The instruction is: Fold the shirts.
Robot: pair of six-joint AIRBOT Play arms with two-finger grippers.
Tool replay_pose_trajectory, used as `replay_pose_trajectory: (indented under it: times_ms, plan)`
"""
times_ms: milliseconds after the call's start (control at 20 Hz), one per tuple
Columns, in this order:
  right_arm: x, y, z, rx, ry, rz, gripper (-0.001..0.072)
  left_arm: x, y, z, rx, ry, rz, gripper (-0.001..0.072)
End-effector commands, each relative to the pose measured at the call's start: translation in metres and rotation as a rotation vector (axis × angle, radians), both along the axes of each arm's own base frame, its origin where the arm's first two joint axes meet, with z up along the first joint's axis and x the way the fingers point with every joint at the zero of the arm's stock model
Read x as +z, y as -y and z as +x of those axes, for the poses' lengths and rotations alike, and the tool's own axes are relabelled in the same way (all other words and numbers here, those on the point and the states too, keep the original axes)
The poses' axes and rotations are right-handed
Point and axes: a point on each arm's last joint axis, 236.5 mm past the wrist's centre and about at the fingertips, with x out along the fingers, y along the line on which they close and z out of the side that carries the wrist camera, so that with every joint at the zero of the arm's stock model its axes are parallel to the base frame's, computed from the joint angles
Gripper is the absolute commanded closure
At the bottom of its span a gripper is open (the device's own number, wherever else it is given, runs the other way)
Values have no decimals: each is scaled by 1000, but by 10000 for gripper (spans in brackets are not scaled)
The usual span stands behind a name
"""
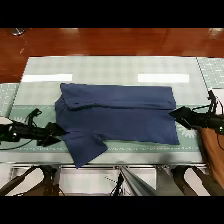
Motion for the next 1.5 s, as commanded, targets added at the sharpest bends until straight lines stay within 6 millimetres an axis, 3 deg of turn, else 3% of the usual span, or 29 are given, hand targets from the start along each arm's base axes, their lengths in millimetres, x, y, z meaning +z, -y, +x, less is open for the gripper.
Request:
replay_pose_trajectory:
  times_ms: [0,100,200,250,300,400,550,850,1300,1350,1400,1450]
  plan:
    - [3,-8,-3,-13,21,28,91,-12,26,1,16,76,-36,2]
    - [-2,17,-6,-64,-14,-33,91,-13,38,0,-25,90,-36,5]
    - [-20,71,-31,-188,-154,-164,91,-14,42,-3,-52,92,-33,13]
    - [-32,91,-53,-235,-249,-213,91,-14,43,-3,-56,92,-33,193]
    - [-41,95,-74,-251,-332,-221,91,-13,43,-3,-56,92,-34,694]
    - [-54,73,-98,-213,-420,-156,91,-11,45,0,-48,102,-45,686]
    - [-59,33,-100,-173,-405,-4,91,-9,47,3,-33,107,-56,685]
    - [-68,26,-105,-166,-460,51,91,-9,47,3,-31,108,-58,685]
    - [-54,1,-45,-189,-262,283,96,-11,45,6,-21,116,-44,685]
    - [-55,-4,-45,-159,-259,284,122,-11,44,7,-18,119,-39,686]
    - [-58,-11,-48,-122,-270,269,258,-12,42,9,-12,123,-32,686]
    - [-60,-17,-49,-85,-274,255,517,-12,42,10,-8,125,-31,686]
